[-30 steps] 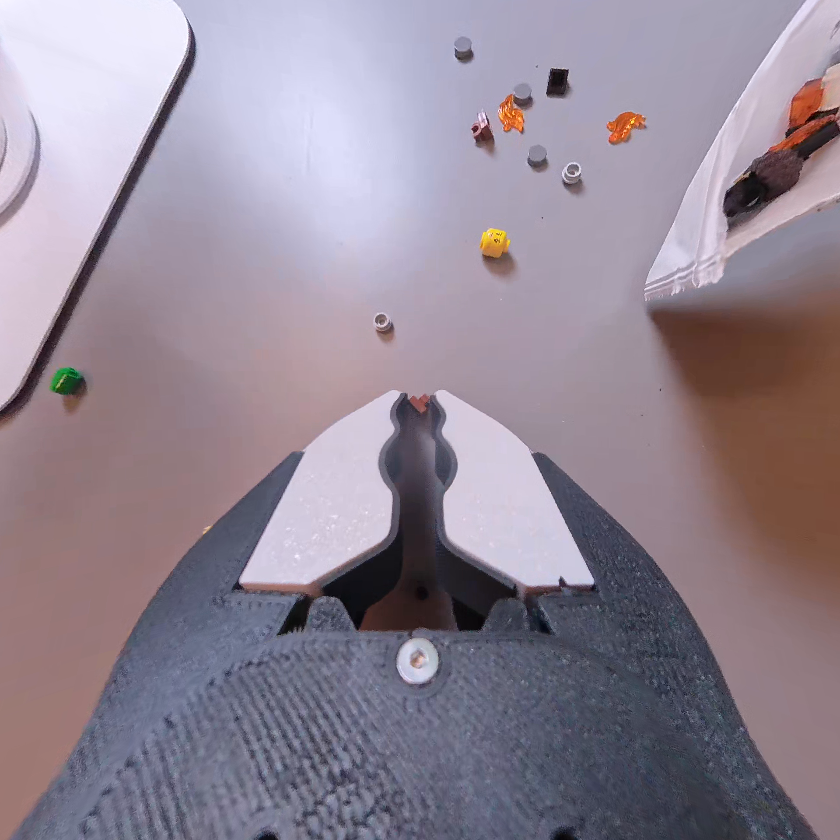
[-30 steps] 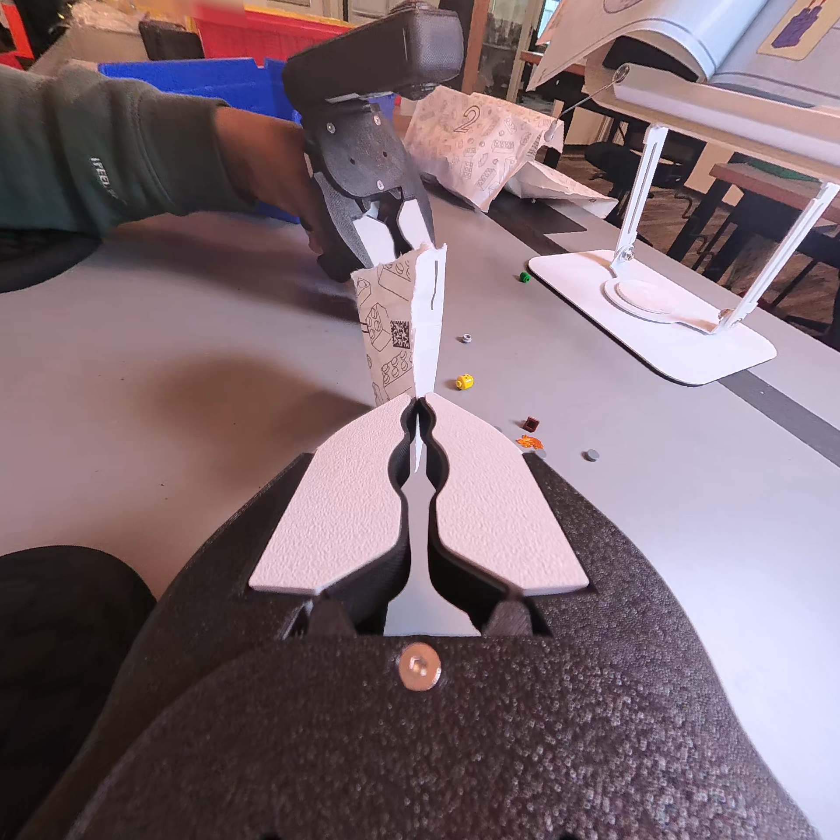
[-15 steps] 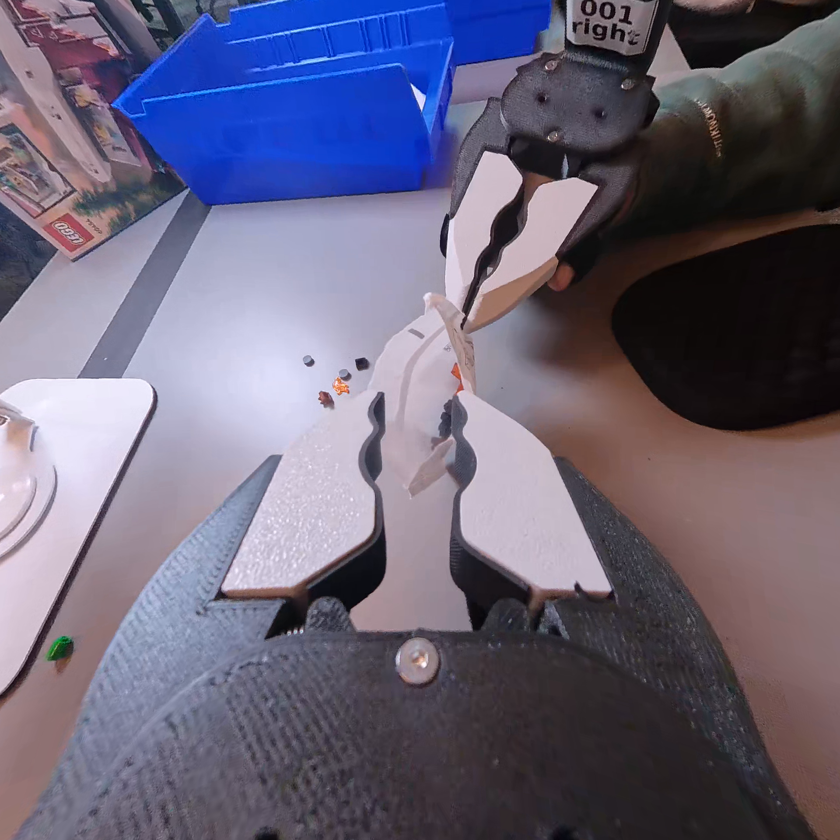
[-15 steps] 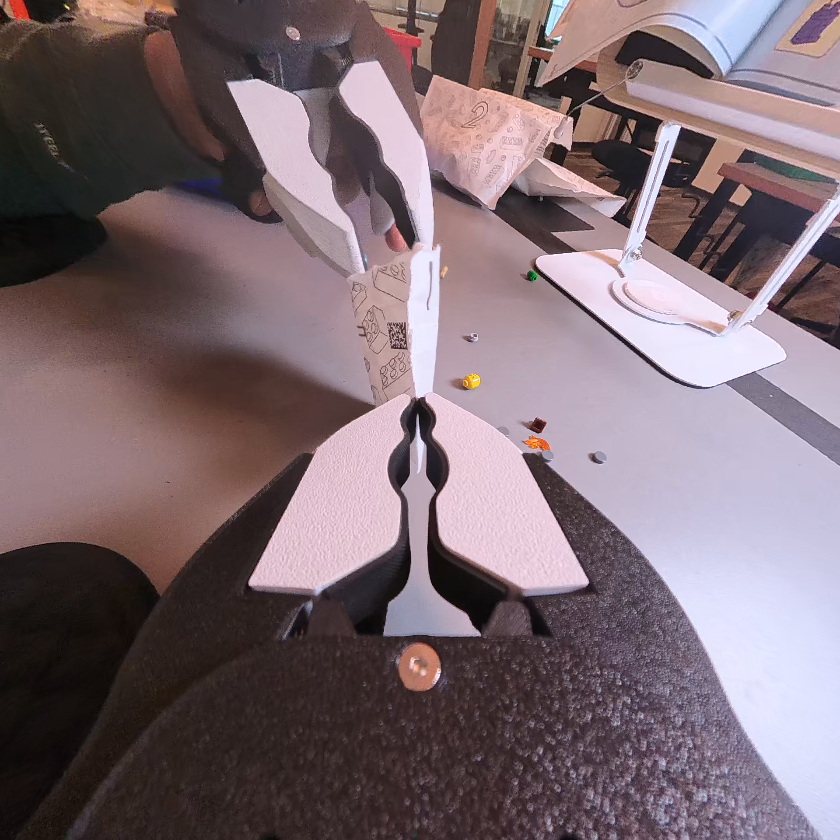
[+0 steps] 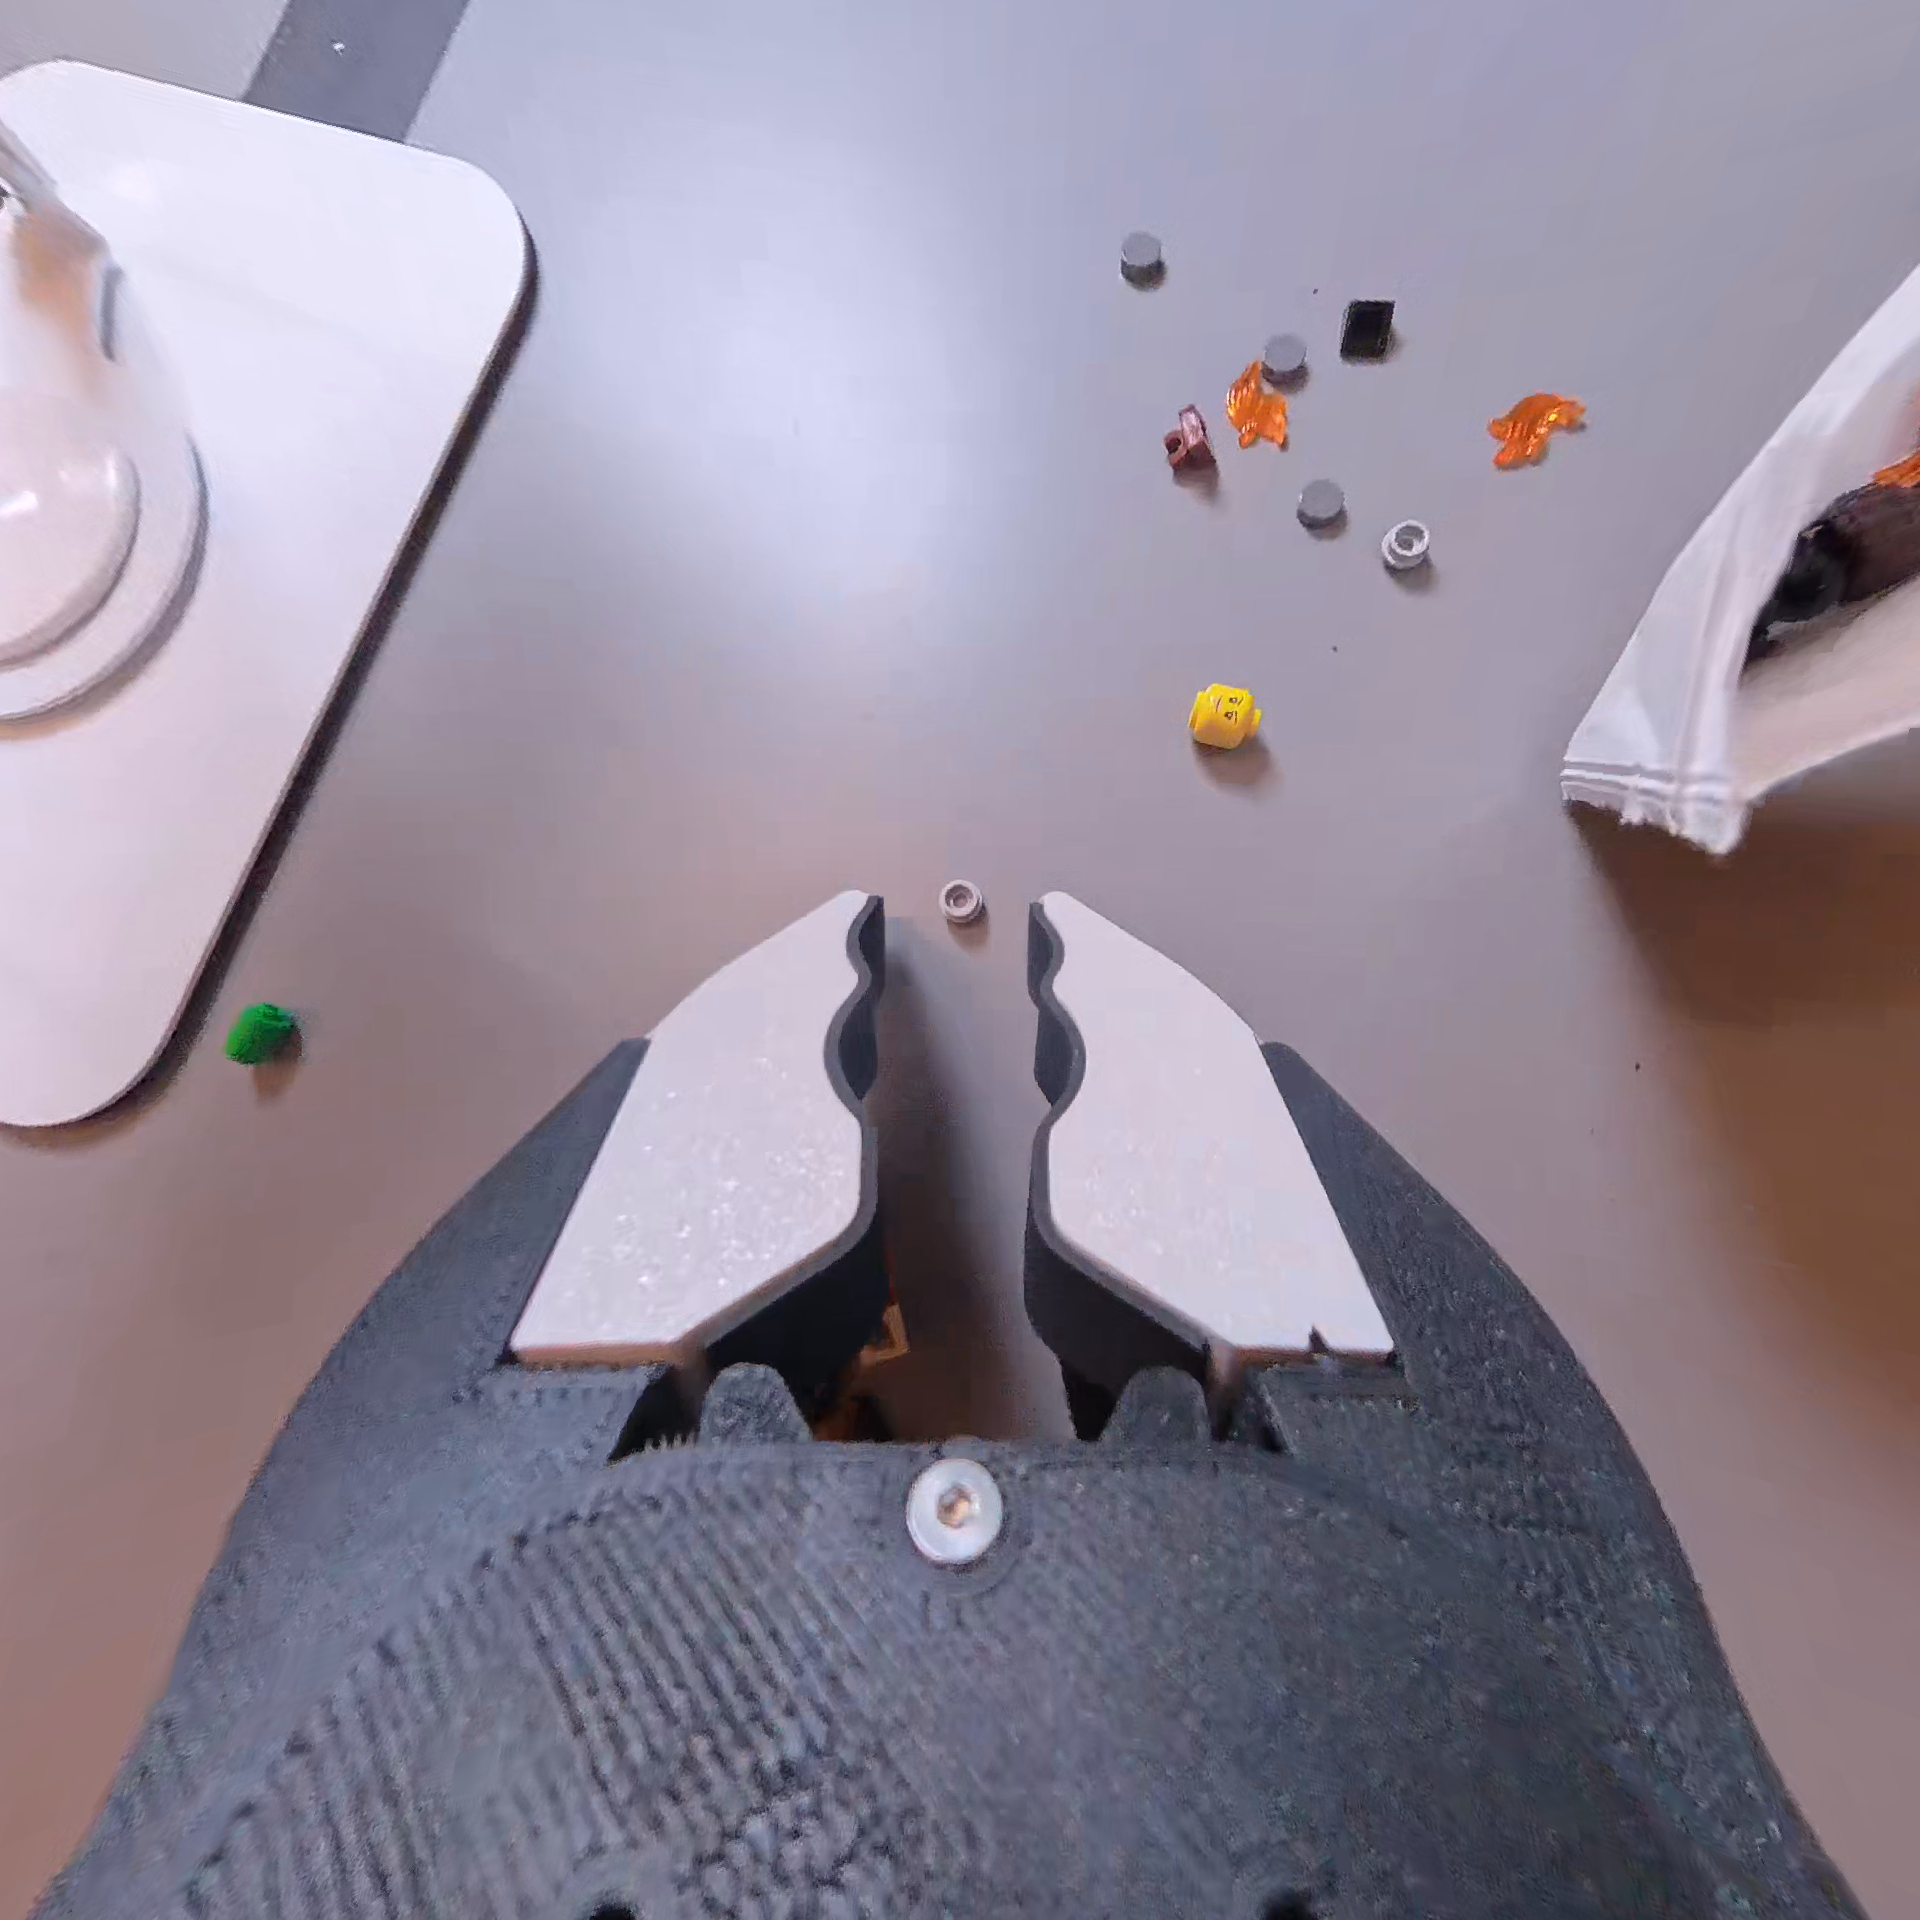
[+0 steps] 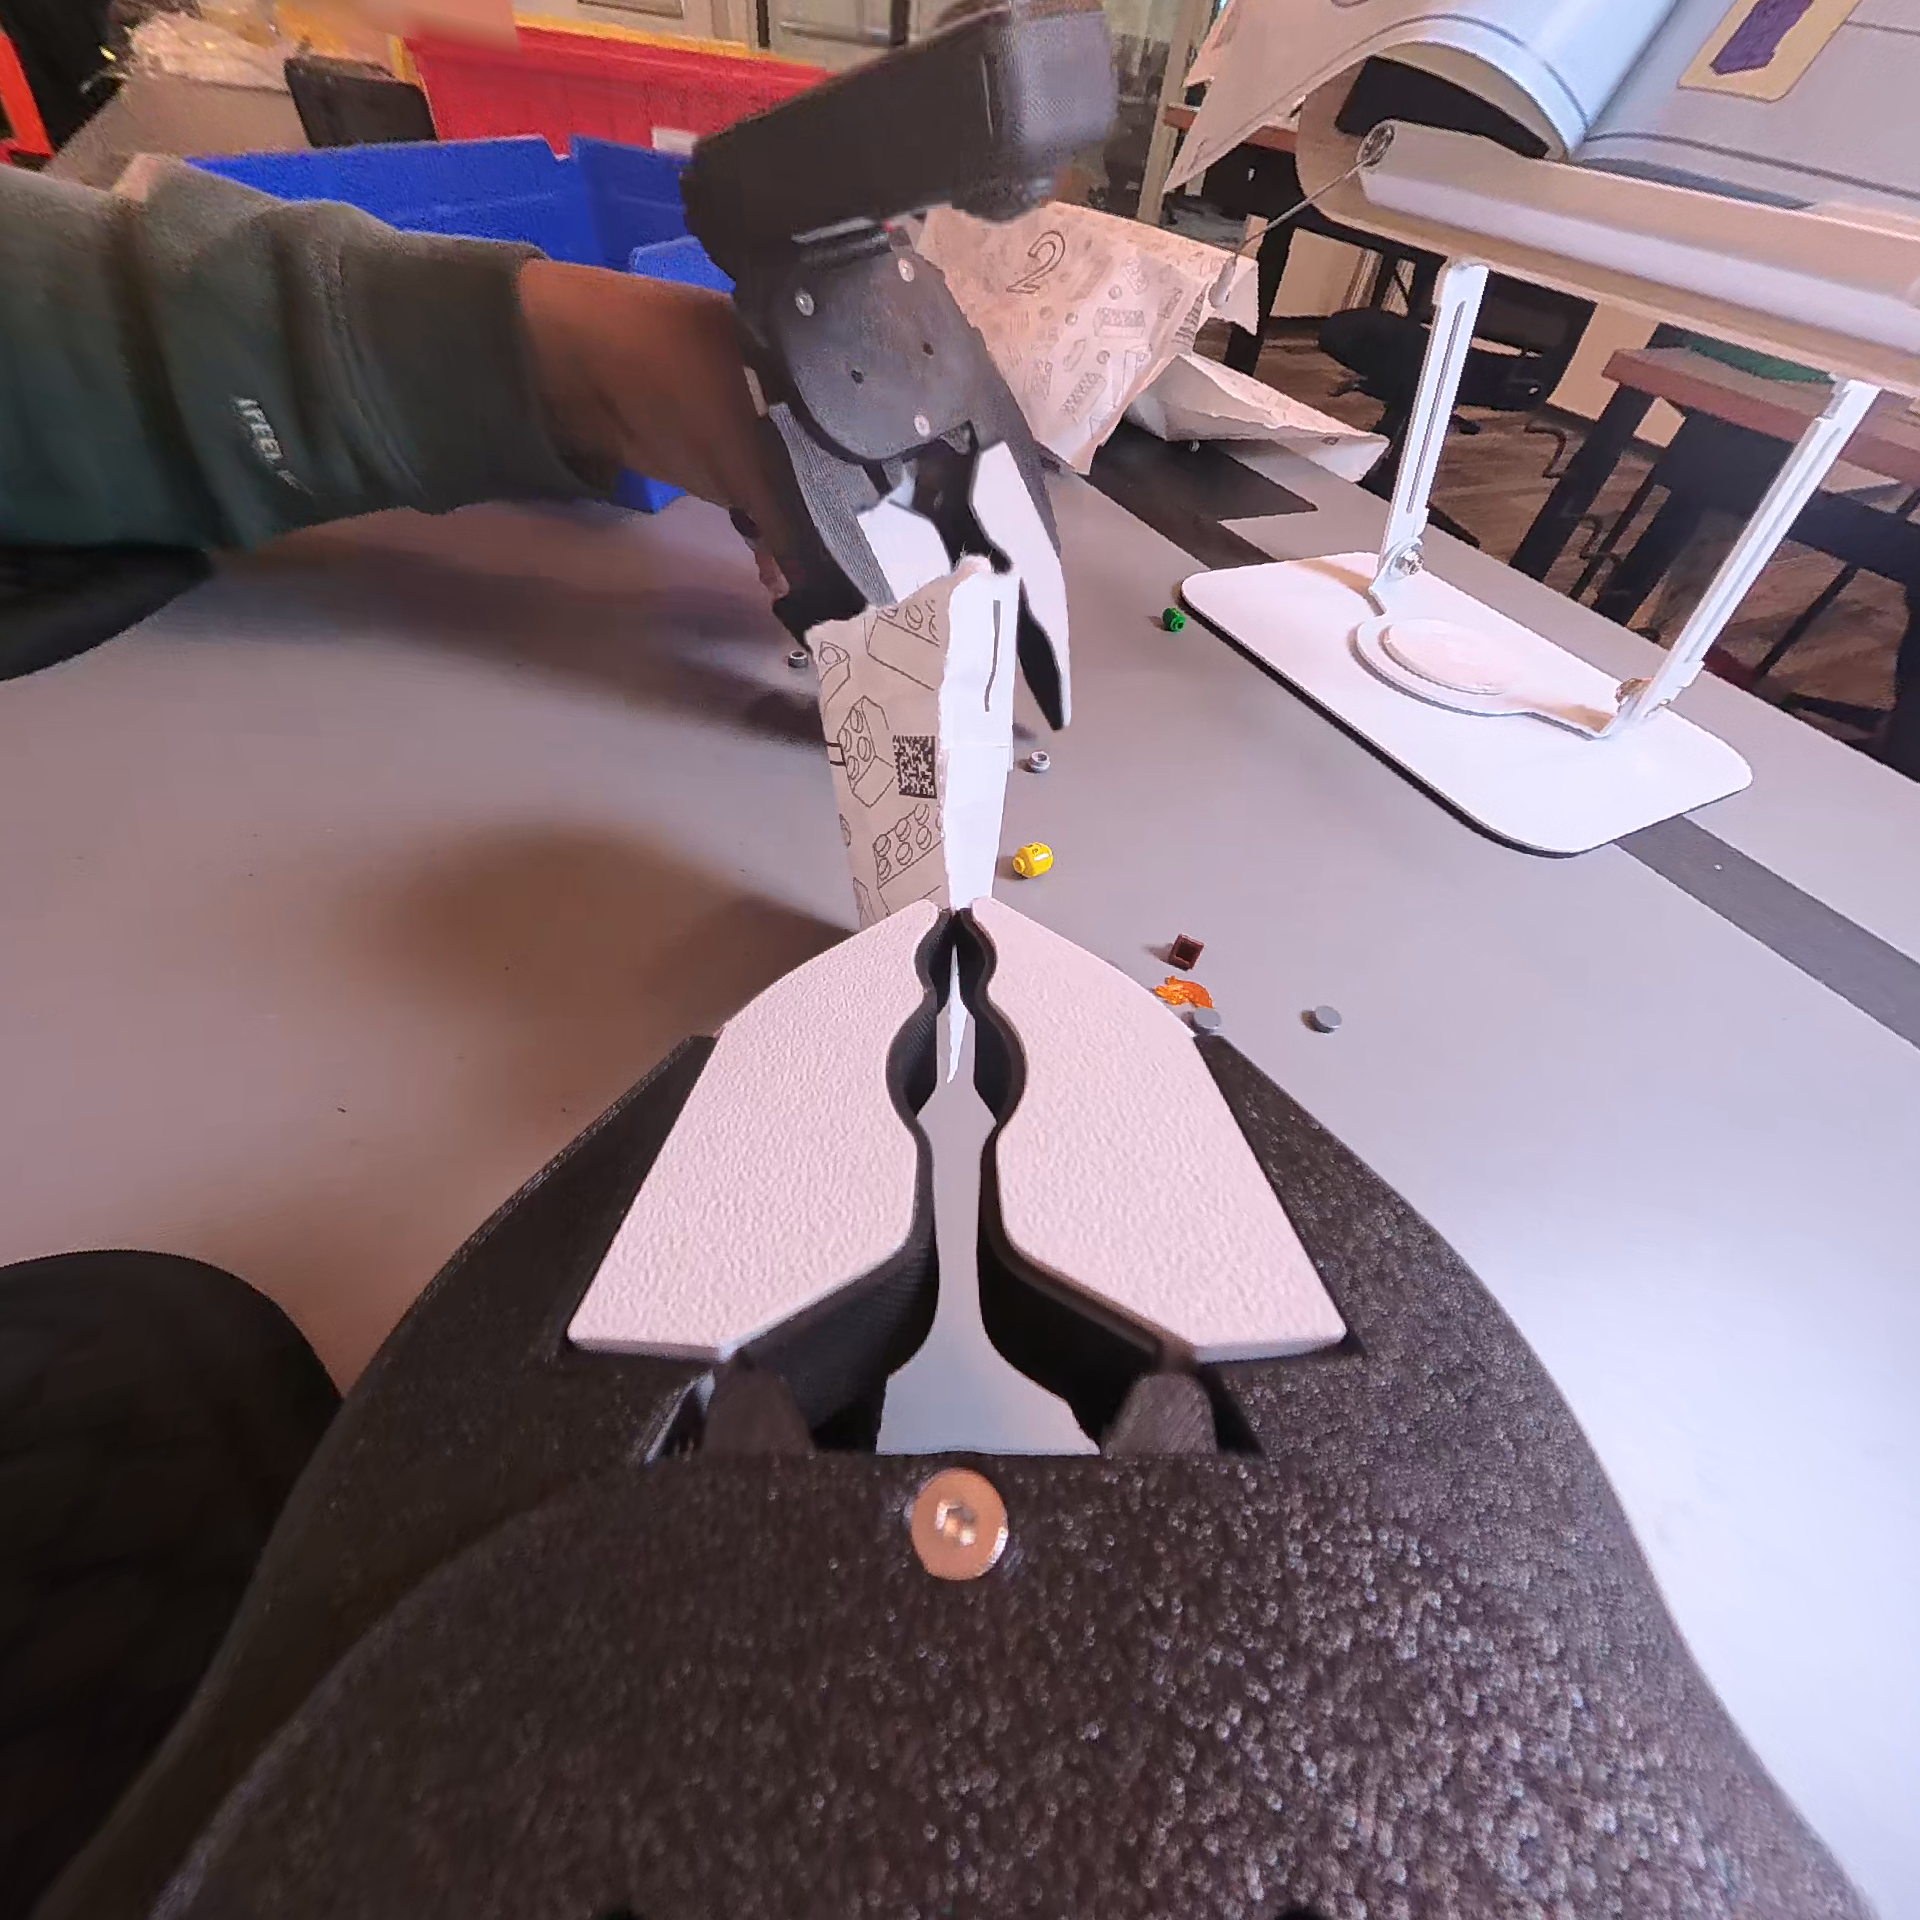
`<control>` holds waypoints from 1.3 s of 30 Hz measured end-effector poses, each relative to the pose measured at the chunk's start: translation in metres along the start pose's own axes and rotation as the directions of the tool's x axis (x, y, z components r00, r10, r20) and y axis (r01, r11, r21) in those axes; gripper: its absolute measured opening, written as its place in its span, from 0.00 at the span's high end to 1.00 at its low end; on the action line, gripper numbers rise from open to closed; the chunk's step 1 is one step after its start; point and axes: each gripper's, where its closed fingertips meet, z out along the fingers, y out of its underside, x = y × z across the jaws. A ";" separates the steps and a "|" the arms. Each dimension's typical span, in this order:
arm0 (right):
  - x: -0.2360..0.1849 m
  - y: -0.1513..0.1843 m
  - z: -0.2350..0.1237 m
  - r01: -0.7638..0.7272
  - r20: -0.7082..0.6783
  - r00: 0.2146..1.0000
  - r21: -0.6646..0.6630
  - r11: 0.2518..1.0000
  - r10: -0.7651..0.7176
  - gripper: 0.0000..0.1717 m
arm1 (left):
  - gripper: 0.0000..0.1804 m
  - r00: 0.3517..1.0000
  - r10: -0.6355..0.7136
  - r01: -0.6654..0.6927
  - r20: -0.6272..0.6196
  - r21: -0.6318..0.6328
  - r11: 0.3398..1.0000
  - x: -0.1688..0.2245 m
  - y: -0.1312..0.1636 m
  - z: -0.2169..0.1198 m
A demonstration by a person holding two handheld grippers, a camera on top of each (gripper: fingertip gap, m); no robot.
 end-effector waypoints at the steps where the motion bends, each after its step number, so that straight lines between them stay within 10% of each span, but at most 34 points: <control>1: 0.000 0.000 0.000 0.000 0.001 1.000 0.000 1.000 0.000 1.00 | 0.87 1.000 -0.003 0.003 -0.005 -0.003 1.000 0.001 -0.001 0.002; 9: -0.002 0.000 0.000 0.004 0.006 1.000 -0.001 1.000 -0.004 1.00 | 0.96 1.000 -0.022 0.022 -0.004 0.006 1.000 -0.001 -0.003 0.000; 16: -0.003 0.000 0.001 0.001 0.008 1.000 -0.001 1.000 -0.001 1.00 | 0.96 0.968 0.193 -0.103 -0.161 0.448 0.888 0.068 -0.097 -0.086; 39: -0.001 -0.004 -0.002 -0.021 0.004 1.000 0.022 1.000 0.021 1.00 | 0.74 0.867 0.444 -0.385 -0.227 0.262 0.885 0.109 -0.051 -0.065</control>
